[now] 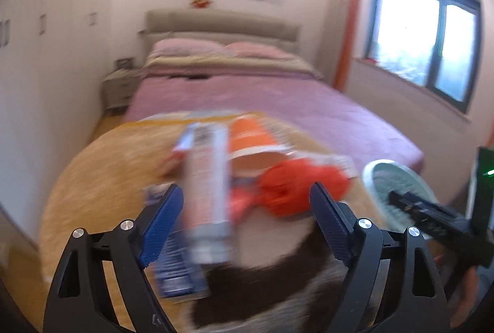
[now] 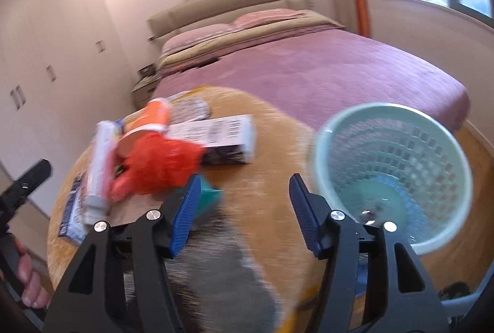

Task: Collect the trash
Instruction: 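Release the clear bottle into the blue basket with the left gripper, then grasp the blue milk carton with left gripper while right gripper grasps red plastic bag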

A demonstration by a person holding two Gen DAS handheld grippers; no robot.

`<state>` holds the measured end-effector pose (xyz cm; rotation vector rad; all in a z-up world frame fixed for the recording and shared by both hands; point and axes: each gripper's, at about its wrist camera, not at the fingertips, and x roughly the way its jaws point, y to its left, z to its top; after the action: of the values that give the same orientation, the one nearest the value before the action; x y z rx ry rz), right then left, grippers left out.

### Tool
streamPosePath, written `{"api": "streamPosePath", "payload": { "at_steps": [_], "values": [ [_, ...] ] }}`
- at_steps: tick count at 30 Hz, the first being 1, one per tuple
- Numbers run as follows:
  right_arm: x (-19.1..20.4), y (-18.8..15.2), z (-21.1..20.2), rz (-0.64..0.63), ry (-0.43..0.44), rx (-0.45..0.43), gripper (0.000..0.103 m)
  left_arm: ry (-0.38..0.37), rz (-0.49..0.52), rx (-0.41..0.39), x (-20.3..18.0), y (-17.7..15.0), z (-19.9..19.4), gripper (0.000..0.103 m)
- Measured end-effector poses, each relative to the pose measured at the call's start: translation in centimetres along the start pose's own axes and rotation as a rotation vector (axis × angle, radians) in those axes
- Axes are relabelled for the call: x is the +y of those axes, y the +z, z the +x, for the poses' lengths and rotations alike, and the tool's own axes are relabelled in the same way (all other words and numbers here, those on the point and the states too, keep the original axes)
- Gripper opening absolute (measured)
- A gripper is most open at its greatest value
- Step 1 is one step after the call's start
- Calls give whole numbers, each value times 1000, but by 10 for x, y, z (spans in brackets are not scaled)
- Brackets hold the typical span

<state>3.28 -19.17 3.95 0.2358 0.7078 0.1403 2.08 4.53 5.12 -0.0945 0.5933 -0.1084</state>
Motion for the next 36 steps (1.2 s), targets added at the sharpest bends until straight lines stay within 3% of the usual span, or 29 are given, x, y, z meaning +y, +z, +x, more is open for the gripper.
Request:
{"api": "streamPosePath", "payload": {
  "at_steps": [6,12,18,28,32,36],
  "values": [
    [47,6,24,-67,30,-17,76,42,-105,114,51,-13,19,82],
    [71,14,45,-107,1,-21,82,34,-158,180,68,-21,36,80],
    [86,16,71,-140,-26,0,84,20,-153,220,71,-28,50,68],
    [94,6,101,-182,-54,44,84,16,-164,239,86,-32,54,60],
    [97,2,105,-202,-64,55,72,10,-170,248,88,-33,56,57],
    [97,1,106,-211,-64,63,52,-15,-145,254,81,-33,56,39]
  ]
}}
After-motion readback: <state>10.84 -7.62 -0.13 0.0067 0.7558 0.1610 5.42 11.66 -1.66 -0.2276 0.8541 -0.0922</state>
